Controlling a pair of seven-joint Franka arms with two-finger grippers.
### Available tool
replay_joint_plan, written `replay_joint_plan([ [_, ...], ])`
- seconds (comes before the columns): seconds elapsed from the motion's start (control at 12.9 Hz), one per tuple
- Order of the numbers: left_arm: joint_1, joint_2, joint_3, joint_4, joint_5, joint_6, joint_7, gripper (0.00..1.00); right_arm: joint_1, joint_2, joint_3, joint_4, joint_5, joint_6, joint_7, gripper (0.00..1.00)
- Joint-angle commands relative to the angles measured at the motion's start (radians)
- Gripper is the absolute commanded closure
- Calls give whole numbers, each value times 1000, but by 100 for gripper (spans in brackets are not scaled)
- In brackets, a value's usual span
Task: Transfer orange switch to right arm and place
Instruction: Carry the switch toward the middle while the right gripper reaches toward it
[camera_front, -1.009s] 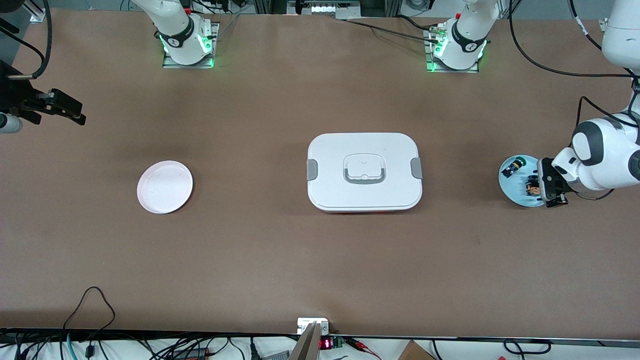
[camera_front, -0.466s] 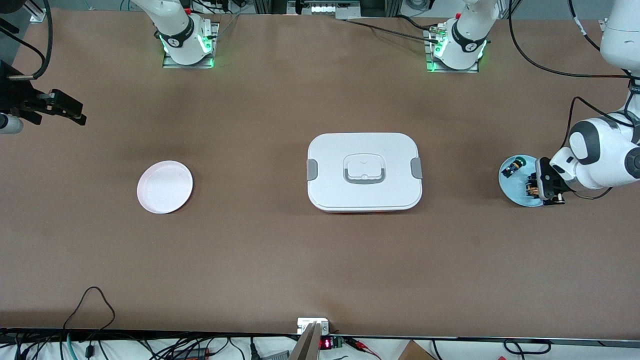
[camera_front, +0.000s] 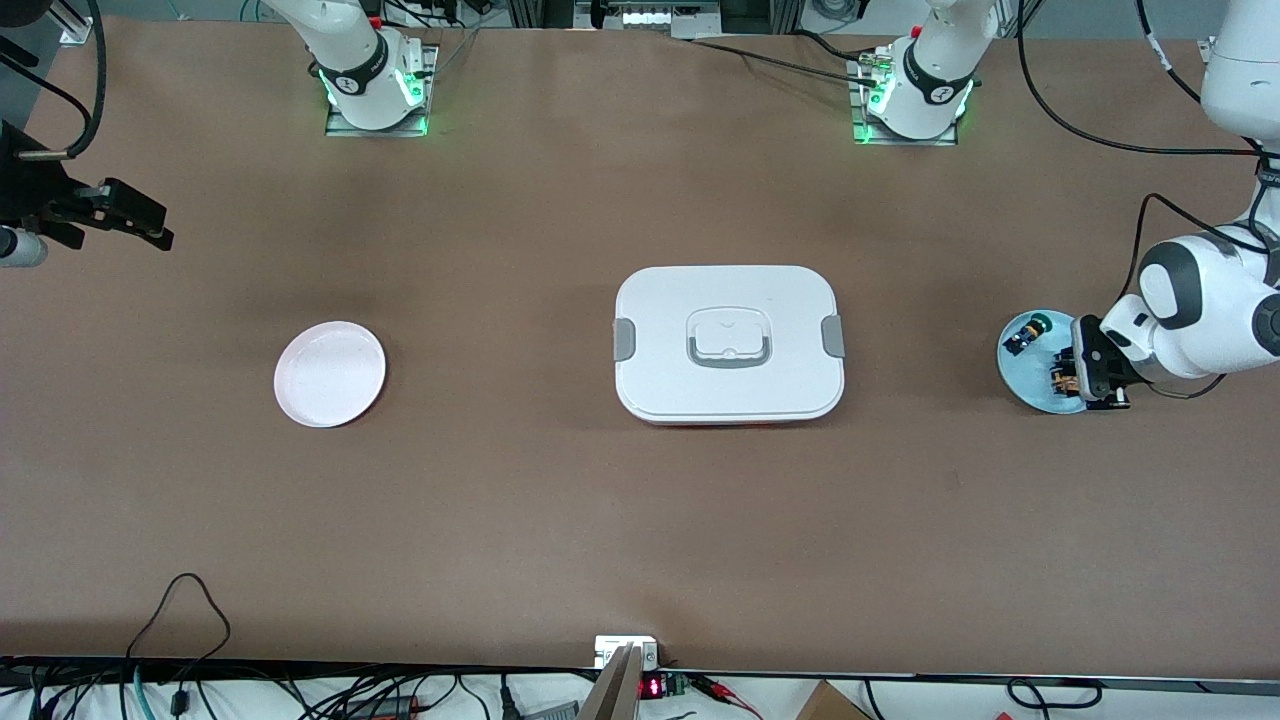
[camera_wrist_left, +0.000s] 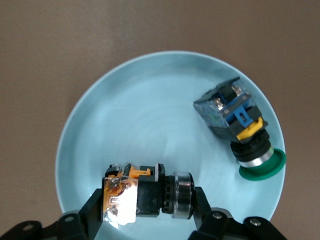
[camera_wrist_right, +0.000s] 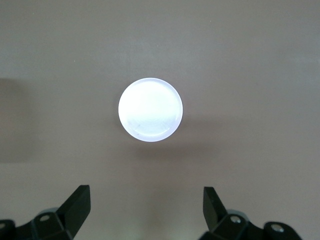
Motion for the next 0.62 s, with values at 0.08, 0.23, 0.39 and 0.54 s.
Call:
replay_joint_plan([
  [0.08,10,-117,-23,8,-143,-128,26,99,3,-11,1,-10,56,-10,-3,0],
  [0.23,1,-169,-32,37,-275,-267,25,100,4,-8,1,-10,172,5,-1,0],
  [0.39,-16,-186,-38,68,-406,-406,28,100,-2,29,-1,-10,338,24,-6,0],
  [0.54,-42,-197,-44,74,-608,-563,29,100,-2,70,-1,-11,481,27,-6,0],
])
